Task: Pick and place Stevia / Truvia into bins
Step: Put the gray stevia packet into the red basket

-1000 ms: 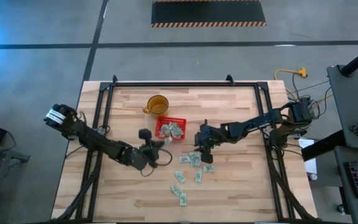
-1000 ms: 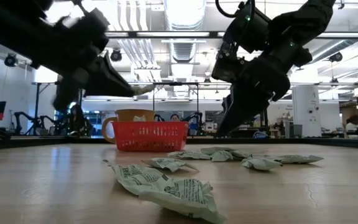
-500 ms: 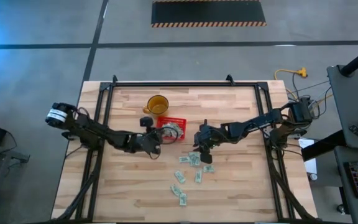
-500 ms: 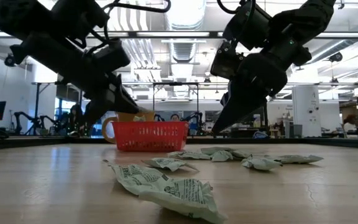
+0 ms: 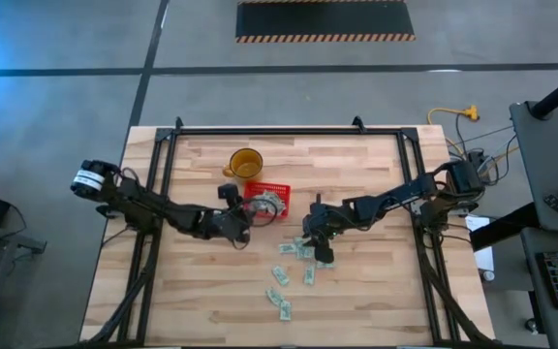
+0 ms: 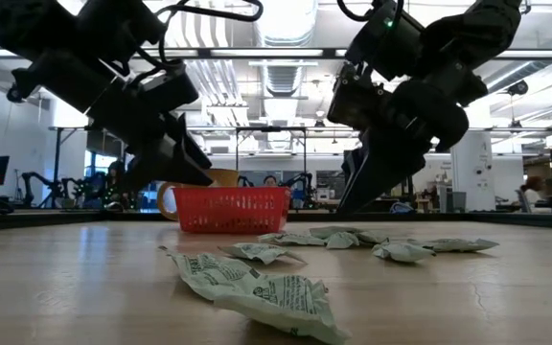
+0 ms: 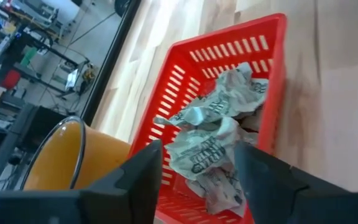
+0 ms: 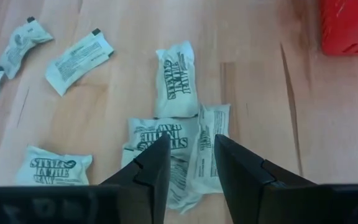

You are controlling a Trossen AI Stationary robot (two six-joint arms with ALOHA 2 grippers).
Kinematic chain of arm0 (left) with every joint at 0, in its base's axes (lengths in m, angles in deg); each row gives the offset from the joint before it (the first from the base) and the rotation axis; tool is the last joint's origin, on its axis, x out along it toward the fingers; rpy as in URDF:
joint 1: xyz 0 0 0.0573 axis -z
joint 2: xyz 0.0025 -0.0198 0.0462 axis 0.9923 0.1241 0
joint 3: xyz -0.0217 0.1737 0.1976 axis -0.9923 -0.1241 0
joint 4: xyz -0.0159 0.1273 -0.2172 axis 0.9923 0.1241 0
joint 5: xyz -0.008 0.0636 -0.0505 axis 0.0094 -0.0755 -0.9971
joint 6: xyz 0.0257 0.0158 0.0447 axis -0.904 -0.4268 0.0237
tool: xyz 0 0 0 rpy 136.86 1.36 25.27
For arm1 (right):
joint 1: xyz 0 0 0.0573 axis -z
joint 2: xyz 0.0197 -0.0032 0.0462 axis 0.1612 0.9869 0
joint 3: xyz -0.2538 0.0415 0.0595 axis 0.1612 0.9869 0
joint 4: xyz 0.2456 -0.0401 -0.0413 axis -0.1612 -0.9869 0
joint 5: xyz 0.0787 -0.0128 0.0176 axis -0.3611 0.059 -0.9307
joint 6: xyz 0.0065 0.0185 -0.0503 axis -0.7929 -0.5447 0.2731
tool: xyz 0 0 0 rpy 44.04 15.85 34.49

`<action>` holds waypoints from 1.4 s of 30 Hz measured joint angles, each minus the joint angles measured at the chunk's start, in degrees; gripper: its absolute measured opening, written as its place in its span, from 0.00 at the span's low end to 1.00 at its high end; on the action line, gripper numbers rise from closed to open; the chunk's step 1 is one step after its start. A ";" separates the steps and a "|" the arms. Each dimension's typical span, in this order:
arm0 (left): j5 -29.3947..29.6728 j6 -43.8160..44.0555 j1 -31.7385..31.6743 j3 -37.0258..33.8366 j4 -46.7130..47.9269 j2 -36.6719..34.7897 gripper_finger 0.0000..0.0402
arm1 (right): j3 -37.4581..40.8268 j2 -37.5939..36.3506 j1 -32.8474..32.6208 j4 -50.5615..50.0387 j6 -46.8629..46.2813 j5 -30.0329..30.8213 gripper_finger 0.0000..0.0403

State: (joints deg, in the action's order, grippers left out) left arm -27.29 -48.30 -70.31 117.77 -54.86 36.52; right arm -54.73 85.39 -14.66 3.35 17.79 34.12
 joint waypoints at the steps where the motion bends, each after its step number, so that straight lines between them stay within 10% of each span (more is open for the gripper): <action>1: 0.01 0.02 0.33 0.00 0.17 0.00 0.46 | 0.00 0.03 0.00 -0.01 0.04 0.03 0.29; 26: -0.40 1.62 11.88 0.09 0.92 -12.10 0.46 | -0.15 5.10 0.37 3.05 1.57 0.03 0.30; 42: -0.42 1.51 14.47 0.00 1.09 -13.20 0.46 | -0.76 4.32 0.37 1.65 8.24 0.28 0.02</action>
State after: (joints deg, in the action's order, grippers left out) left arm -27.71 -46.79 -55.85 117.77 -53.77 23.32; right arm -55.49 89.71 -14.29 5.00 26.03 34.40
